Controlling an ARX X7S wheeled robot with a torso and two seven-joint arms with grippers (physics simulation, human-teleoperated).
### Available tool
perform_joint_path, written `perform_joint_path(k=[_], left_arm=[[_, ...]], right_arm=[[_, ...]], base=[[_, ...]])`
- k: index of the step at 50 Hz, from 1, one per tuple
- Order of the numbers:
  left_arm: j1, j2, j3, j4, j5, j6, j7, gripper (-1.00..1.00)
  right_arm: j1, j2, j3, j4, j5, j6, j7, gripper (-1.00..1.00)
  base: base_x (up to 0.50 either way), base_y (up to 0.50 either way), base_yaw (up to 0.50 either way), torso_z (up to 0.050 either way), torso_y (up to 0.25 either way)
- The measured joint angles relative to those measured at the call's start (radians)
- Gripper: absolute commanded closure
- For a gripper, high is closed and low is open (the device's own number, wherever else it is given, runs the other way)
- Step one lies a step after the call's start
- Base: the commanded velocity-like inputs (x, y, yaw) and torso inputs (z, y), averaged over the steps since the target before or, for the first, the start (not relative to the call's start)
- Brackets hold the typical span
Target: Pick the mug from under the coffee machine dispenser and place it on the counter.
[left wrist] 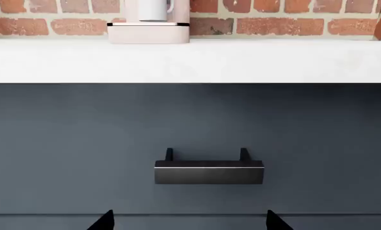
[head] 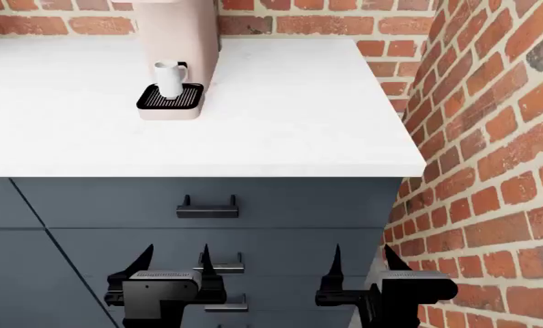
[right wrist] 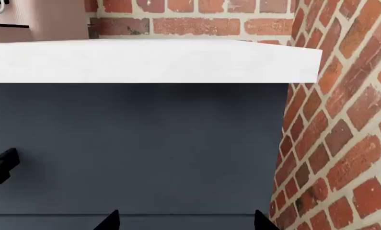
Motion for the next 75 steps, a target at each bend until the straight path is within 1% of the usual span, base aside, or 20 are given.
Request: perform_joint_path(k=[16,24,27,31,40,45,53,62,75], left_arm=[[0.004,-0.032,0.035,0.009,-0.032,0.008,-0.043,-1.0],[0.014,-0.046,-0.002,0.109,-0.095,-0.018,-0.087,-1.0],[0.024,-0.054,-0.04,0.187,-0.143,-0.039,-0.112,-1.0],[0.047,-0.067,-0.119,0.329,-0.232,-0.067,-0.155,-1.0],[0.13,-0.124,-0.387,0.688,-0.505,-0.091,-0.285,-1.0],[0.222,-0.193,-0.509,0.829,-0.647,-0.009,-0.381,-1.0],[0.409,-0.322,-0.596,0.949,-0.758,0.222,-0.537,-1.0],[0.536,-0.403,-0.631,1.004,-0.8,0.39,-0.637,-1.0],[0.613,-0.462,-0.638,1.025,-0.813,0.498,-0.704,-1.0]], right_arm=[[0.002,0.031,-0.042,-0.005,0.035,0.029,0.041,-1.0],[0.007,0.045,-0.062,0.003,0.05,0.03,0.061,-1.0],[0.008,0.05,-0.069,0.005,0.055,0.029,0.068,-1.0],[0.01,0.057,-0.077,0.009,0.06,0.028,0.076,-1.0],[0.011,0.069,-0.093,0.009,0.071,0.03,0.093,-1.0],[0.012,0.075,-0.101,0.01,0.076,0.029,0.102,-1.0],[0.015,0.083,-0.111,0.012,0.086,0.03,0.114,-1.0],[0.018,0.096,-0.121,0.011,0.09,0.032,0.132,-1.0],[0.02,0.112,-0.149,0.01,0.076,0.036,0.156,-1.0]], base=[[0.0,0.0,0.0,0.0,0.0],[0.0,0.0,0.0,0.0,0.0],[0.0,0.0,0.0,0.0,0.0],[0.0,0.0,0.0,0.0,0.0],[0.0,0.0,0.0,0.0,0.0],[0.0,0.0,0.0,0.0,0.0],[0.0,0.0,0.0,0.0,0.0],[0.0,0.12,0.0,0.0,0.0],[0.0,0.5,0.0,0.0,0.0]])
